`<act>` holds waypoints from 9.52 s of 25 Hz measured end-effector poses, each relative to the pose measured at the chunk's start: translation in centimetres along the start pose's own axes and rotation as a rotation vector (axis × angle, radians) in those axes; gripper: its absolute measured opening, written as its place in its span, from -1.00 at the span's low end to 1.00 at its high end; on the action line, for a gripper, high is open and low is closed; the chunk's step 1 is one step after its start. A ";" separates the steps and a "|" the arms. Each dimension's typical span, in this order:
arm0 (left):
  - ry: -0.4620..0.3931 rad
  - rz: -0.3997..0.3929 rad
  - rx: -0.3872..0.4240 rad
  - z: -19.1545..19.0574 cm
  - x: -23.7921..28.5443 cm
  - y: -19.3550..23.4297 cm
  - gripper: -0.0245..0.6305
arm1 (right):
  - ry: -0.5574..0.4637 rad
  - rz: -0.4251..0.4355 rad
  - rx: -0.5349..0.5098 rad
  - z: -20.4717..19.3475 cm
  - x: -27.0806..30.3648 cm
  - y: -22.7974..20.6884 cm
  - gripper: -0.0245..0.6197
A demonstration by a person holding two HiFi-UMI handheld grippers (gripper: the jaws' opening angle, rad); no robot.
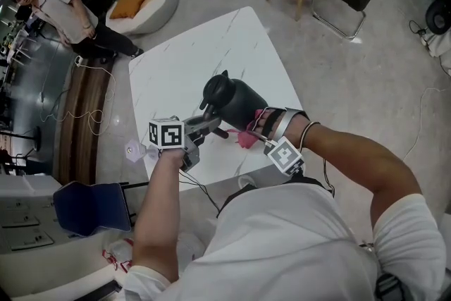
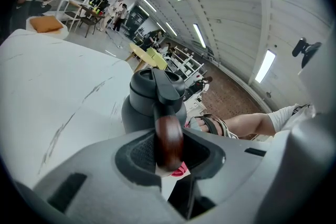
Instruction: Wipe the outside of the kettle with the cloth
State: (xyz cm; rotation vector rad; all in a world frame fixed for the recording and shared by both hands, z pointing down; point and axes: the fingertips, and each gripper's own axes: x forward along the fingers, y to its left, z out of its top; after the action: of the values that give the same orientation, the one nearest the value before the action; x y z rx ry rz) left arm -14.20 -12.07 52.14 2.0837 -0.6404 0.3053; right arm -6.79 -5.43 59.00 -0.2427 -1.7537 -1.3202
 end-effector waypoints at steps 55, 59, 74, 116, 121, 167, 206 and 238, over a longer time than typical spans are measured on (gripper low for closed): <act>-0.170 0.289 0.254 -8.7 -1.4 0.1 -0.63 | -0.531 -0.138 2.107 -6.7 -4.6 -11.2 -0.55; -0.137 0.301 0.283 -9.1 -1.3 0.0 -0.63 | -0.490 -0.149 2.136 -8.0 -4.3 -9.2 -0.55; -0.053 0.334 0.331 -10.5 -0.8 0.1 -0.64 | -0.366 -0.172 2.234 -11.2 -1.5 -2.9 -0.55; 0.235 0.372 0.876 -11.3 1.3 -2.2 -0.64 | -0.786 0.172 1.961 -7.5 -10.8 -8.3 -0.55; 0.277 0.379 0.964 -11.5 1.5 -2.4 -0.64 | -0.752 0.289 1.871 -5.7 -10.0 -9.1 -0.55; 0.487 0.428 1.380 -9.4 3.8 -5.0 -0.63 | -0.402 0.323 1.920 -16.1 -0.2 -0.1 -0.55; 0.653 0.505 1.567 -7.6 5.4 -7.1 -0.63 | -0.208 1.344 1.044 -3.3 2.5 -1.6 -0.55; 0.666 0.382 1.027 -7.8 5.4 -2.4 -0.62 | -0.408 0.089 1.719 -18.4 -2.8 -10.3 -0.54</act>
State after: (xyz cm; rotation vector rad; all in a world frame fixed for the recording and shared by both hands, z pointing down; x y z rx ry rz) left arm -8.16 -6.27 57.16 2.5134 -0.4922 1.7592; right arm -1.73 -24.26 50.49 0.4157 -2.5206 0.6247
